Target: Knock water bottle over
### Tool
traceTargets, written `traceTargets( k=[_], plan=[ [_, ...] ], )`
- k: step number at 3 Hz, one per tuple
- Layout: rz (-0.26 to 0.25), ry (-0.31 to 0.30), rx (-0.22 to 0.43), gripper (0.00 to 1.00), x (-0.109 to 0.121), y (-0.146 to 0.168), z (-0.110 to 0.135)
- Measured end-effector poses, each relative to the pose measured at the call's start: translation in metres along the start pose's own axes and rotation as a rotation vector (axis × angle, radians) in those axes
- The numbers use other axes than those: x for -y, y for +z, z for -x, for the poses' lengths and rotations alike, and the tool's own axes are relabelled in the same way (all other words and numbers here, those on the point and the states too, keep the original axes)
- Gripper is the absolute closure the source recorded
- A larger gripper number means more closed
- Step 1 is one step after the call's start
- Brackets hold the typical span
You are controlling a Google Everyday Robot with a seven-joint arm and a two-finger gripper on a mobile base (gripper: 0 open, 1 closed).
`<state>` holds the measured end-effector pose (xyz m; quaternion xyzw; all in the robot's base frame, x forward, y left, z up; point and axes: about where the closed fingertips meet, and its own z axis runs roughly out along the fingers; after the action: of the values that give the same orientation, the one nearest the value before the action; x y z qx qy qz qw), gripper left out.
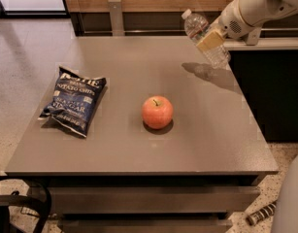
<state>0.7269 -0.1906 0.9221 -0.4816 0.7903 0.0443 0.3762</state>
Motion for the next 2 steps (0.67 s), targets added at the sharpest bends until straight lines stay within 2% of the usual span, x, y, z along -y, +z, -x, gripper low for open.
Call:
traceTargets(
  k=[1,2],
  plan=[
    [-0.005,-0.022,-0.048,1.00,-0.001,0.022,-0.005],
    [0.017,-0.030,-0.084,1.00,-0.005,0.044,-0.012]
  ],
)
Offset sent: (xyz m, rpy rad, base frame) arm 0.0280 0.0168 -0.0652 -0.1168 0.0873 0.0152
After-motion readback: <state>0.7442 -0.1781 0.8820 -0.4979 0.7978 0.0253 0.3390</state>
